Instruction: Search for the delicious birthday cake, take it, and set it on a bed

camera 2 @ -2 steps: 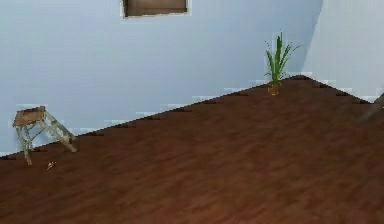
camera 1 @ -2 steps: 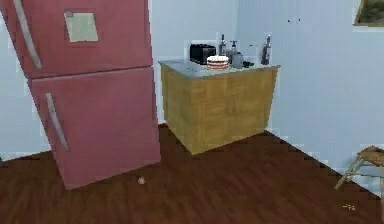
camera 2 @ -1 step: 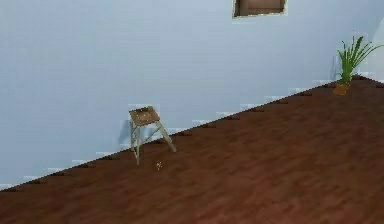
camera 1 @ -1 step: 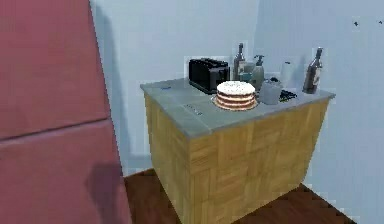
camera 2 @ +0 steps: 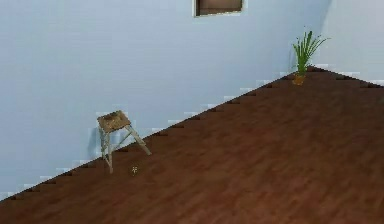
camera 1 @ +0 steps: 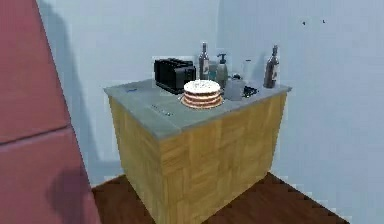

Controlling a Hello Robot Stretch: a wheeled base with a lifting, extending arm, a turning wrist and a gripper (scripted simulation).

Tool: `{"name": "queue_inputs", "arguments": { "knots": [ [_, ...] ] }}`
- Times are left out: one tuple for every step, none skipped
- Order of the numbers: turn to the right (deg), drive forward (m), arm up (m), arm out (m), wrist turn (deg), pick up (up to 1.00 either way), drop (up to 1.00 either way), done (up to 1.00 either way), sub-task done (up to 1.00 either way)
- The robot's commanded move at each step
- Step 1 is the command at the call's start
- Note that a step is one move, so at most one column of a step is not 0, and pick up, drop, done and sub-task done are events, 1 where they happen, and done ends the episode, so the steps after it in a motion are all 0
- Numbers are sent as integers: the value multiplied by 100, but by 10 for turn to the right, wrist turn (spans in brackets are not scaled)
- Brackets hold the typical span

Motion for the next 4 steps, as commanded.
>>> {"name": "queue_inputs", "arguments": {
  "knots": [
    [0,25,0,0,0,0,0,0,0],
    [-450,0,0,0,0,0,0,0,0],
    [-360,0,0,0,0,0,0,0,0],
    [450,0,0,0,0,0,0,0,0]
  ]
}}
